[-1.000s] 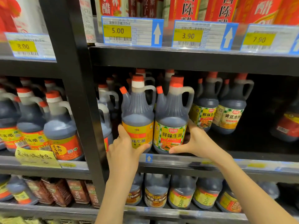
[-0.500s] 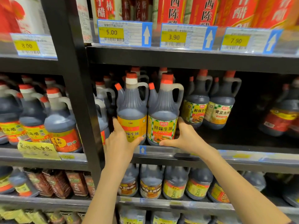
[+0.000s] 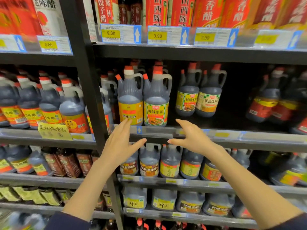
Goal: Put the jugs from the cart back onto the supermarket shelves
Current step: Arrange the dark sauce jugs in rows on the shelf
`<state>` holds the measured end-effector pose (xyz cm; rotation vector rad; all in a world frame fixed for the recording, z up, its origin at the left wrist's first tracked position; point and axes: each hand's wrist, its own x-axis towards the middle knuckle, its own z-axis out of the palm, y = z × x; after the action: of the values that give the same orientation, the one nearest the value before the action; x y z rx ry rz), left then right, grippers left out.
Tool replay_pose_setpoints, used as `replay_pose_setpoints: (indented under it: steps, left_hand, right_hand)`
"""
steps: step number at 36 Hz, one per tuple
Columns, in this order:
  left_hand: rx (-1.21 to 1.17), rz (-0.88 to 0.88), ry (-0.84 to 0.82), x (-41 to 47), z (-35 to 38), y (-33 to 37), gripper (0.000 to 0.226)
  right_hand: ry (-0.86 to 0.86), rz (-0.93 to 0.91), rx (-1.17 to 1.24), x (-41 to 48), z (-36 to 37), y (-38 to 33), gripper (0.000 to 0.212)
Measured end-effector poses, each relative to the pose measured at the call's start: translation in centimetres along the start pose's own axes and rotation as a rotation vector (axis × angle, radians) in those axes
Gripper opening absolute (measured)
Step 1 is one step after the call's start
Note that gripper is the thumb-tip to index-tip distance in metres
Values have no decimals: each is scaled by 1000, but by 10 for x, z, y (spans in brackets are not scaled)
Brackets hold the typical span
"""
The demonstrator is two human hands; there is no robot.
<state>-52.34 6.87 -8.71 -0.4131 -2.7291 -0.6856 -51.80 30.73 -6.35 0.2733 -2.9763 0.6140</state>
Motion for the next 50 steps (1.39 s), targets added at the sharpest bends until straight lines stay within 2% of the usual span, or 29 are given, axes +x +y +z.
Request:
replay_pose_setpoints:
  steps: [8, 17, 21, 24, 27, 29, 34, 40, 44, 50]
  left_hand:
    - [93, 149, -334, -38, 13, 27, 89]
    - [215, 393, -567, -44, 61, 65, 81]
    - [238, 487, -690, -37, 86, 86, 81]
    - [247, 587, -732, -31, 109, 99, 71]
    - [262, 685, -787, -27, 128, 112, 75]
    - [265, 747, -815, -25, 142, 123, 70]
    - [291, 914, -900, -24, 171, 152, 54]
    - [266, 1124, -970, -34, 201, 179, 72]
    - [262, 1249, -1014, -52, 221, 197, 72]
    - [284, 1384, -1070, -83, 242, 223, 85]
  right_hand:
    - [-24, -40, -134, -68, 11, 21, 86]
    - [-197, 106, -217, -136, 32, 68, 84]
    - [-239, 239, -213, -163, 41, 92, 86]
    - [-237, 366, -180, -186, 45, 107, 76]
    - [-231, 478, -168, -210, 48, 117, 70]
    - [-234, 560, -169, -227, 51, 121, 66]
    - [-204, 775, -127, -267, 56, 122, 82]
    - [-142, 1029, -76, -317, 64, 109, 78]
    - [-114, 1170, -68, -348, 71, 92, 75]
    - [-41, 1340, 31, -390, 90, 79, 75]
